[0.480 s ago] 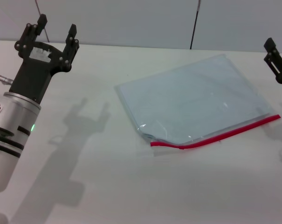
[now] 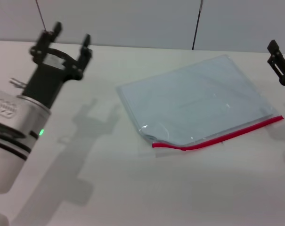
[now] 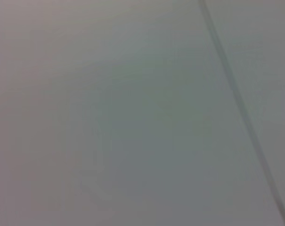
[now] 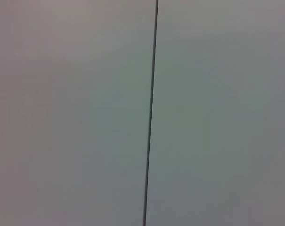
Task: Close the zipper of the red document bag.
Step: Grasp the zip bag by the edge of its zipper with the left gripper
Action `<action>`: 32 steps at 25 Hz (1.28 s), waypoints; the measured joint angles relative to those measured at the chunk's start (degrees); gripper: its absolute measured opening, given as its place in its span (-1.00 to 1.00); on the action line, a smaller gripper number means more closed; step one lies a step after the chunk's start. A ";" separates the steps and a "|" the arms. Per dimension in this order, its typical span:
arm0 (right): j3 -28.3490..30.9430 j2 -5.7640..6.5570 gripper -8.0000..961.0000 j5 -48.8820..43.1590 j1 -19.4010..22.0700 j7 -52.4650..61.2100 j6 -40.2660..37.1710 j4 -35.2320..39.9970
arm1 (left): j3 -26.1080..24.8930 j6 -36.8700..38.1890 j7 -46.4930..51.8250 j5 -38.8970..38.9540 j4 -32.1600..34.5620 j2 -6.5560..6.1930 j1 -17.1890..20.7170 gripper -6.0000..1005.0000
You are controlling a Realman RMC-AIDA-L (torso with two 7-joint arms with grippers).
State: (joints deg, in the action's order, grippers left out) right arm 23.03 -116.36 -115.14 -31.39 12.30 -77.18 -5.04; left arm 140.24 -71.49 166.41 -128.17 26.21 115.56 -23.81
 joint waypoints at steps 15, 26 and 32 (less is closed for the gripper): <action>-0.06 0.00 0.51 0.00 0.14 0.00 0.02 0.14 | 7.13 38.27 -23.87 1.19 36.85 -13.43 1.38 0.32; -0.09 0.00 0.49 0.00 0.08 0.00 0.07 0.92 | -12.84 95.80 -34.36 -1.75 64.94 -11.92 8.64 0.32; -0.09 0.00 0.48 0.00 0.05 0.00 0.10 0.91 | -22.11 114.89 -32.17 -13.08 67.66 -4.03 10.15 0.32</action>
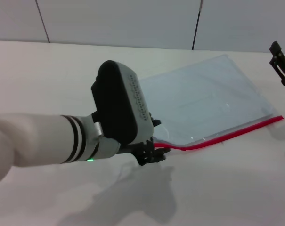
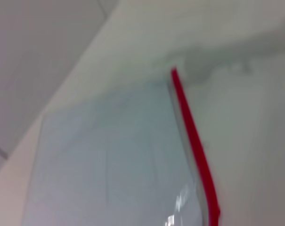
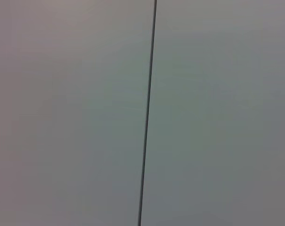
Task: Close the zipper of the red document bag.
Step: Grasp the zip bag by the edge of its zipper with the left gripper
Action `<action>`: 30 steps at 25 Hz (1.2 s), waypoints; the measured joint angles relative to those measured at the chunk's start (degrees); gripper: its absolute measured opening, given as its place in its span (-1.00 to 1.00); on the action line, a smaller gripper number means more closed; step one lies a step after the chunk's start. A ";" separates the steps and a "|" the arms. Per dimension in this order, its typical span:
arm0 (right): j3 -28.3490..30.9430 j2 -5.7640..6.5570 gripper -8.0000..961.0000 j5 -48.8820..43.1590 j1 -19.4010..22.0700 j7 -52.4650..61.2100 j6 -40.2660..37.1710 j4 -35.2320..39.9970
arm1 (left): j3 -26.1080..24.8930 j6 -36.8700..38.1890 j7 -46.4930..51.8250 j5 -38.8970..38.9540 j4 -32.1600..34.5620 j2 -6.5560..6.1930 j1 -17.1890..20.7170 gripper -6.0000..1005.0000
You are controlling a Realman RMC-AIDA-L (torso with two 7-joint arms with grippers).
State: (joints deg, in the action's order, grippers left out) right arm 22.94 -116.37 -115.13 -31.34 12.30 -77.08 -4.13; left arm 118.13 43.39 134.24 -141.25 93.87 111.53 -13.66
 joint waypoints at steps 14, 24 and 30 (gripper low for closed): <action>0.00 0.00 0.46 0.00 -0.13 0.05 0.00 0.00 | -1.63 5.67 0.54 -11.10 -4.89 4.38 -3.43 0.32; -0.02 0.00 0.45 0.00 -0.32 0.08 0.00 -0.17 | 0.97 -2.49 -2.89 -10.96 -13.99 4.42 -7.80 0.31; -0.25 -0.01 0.44 0.00 -0.43 0.07 0.00 -0.32 | 3.09 -7.08 -5.29 -10.73 -16.49 4.52 -8.09 0.31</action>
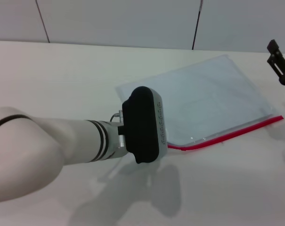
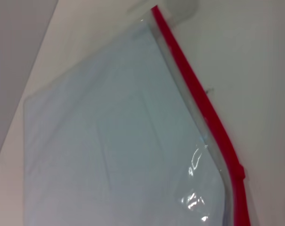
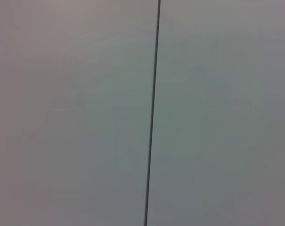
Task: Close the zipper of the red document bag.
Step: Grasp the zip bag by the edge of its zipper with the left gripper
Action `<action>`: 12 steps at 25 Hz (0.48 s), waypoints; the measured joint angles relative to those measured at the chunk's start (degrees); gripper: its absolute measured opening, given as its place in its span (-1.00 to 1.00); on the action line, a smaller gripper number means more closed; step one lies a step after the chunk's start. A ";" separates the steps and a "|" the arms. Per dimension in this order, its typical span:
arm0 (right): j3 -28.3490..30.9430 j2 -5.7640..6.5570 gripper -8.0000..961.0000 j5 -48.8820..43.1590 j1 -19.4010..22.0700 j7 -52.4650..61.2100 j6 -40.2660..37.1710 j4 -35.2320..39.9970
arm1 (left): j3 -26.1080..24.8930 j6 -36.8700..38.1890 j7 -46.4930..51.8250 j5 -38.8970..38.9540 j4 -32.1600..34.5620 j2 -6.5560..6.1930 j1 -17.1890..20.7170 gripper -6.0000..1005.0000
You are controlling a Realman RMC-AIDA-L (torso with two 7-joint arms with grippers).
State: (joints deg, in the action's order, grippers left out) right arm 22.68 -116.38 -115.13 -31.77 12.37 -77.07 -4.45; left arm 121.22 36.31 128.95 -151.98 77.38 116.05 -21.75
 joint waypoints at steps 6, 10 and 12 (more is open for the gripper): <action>-0.30 -0.01 0.43 0.00 -0.08 0.01 0.00 -0.13 | 2.23 -5.94 -0.58 0.06 -4.23 0.03 -1.52 0.31; -0.36 -0.07 0.43 0.00 -0.08 0.00 -0.05 -0.12 | 2.53 -9.06 -0.65 0.06 -6.63 0.00 -2.11 0.31; -0.36 -0.08 0.42 0.00 -0.08 0.00 -0.11 -0.12 | 2.75 -10.93 -1.17 0.06 -7.79 -0.01 -2.14 0.31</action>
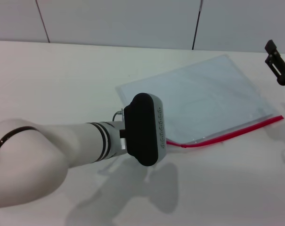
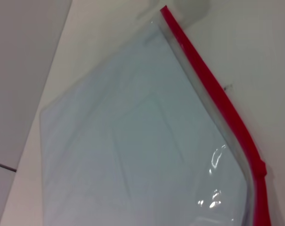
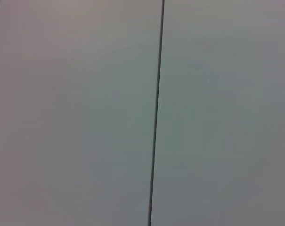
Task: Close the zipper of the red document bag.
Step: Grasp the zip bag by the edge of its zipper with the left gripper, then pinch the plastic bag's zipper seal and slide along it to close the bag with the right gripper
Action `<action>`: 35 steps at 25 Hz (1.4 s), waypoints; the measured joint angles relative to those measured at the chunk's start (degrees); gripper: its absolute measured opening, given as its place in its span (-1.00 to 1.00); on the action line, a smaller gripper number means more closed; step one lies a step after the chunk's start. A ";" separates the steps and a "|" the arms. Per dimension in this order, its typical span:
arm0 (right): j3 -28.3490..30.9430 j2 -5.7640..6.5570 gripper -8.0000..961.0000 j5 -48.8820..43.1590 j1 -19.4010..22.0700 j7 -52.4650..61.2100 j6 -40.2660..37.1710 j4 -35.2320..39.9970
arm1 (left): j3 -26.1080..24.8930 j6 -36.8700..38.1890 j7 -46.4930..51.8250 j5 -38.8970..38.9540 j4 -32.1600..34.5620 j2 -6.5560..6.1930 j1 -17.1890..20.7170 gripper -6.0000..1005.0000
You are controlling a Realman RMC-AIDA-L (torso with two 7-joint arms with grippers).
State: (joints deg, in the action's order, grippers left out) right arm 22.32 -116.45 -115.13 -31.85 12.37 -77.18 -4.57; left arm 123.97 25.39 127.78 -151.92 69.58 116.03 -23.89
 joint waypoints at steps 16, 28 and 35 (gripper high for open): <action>-0.48 0.01 0.40 0.00 0.04 0.07 -0.60 0.00 | 2.03 -9.66 -0.57 0.03 -6.44 0.28 -1.17 -0.51; -10.79 0.38 0.38 -3.61 -1.92 -0.64 -1.96 2.74 | 2.63 -21.36 -2.26 -0.39 -7.45 0.31 2.25 -0.78; -17.84 0.38 0.10 -17.60 -6.14 -0.68 -2.31 7.03 | 2.52 -30.60 -4.44 -0.01 -8.58 0.33 5.51 -0.87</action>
State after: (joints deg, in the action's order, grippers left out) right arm 4.48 -116.07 -132.73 -37.99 11.69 -79.50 2.46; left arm 126.49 -5.21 123.34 -151.93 61.01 116.37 -18.38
